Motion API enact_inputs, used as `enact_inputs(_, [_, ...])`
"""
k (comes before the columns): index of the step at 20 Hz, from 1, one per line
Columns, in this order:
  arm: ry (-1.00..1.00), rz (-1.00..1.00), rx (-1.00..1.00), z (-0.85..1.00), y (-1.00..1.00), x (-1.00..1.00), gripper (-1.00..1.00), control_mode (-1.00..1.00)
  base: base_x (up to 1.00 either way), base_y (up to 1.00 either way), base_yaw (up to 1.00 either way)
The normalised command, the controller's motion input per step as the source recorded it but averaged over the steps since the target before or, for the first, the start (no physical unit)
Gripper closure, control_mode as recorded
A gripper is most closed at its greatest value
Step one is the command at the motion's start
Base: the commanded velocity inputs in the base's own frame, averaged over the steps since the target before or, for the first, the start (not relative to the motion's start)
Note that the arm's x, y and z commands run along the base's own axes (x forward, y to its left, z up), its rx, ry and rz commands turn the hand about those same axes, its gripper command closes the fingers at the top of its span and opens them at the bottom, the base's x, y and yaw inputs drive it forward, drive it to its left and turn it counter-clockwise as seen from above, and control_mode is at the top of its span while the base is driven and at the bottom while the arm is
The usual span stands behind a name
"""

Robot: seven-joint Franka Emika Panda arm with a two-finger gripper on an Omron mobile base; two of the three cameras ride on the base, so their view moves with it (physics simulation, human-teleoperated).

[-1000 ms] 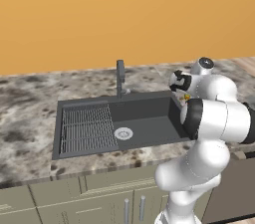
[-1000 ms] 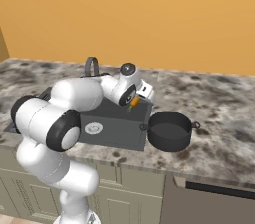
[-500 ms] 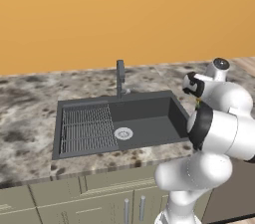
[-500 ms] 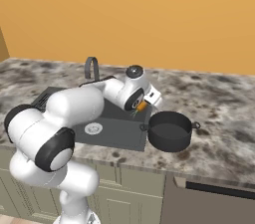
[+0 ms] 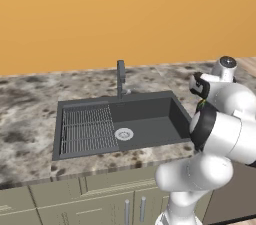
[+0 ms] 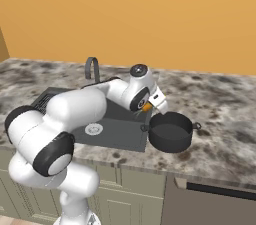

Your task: Dump the carrot from the pot into the sink. Then turn on the water and wash the carrot. Then turn off the water and put the carrot back in the pot.

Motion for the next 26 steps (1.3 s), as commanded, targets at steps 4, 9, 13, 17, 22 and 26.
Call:
enact_inputs(4, [0.04, -0.21, 0.05, 0.0, -0.28, -0.2, 1.0, -1.0, 0.0, 0.0, 0.0])
enact_inputs(9, [0.01, -0.2, 0.07, -0.1, -0.37, -0.15, 1.0, -1.0, 0.0, 0.0, 0.0])
enact_inputs(13, [0.0, -0.16, 0.14, -0.36, -0.4, -0.07, 1.0, -1.0, 0.0, 0.0, 0.0])
enact_inputs(17, [0.0, -0.16, 0.18, -0.36, -0.36, -0.05, 1.0, -1.0, 0.0, 0.0, 0.0])
enact_inputs(22, [0.0, -0.15, 0.14, -0.23, -0.27, -0.02, 1.0, -1.0, 0.0, 0.0, 0.0])
enact_inputs(26, [0.0, -0.14, 0.06, -0.22, -0.08, 0.0, 1.0, -1.0, 0.0, 0.0, 0.0])
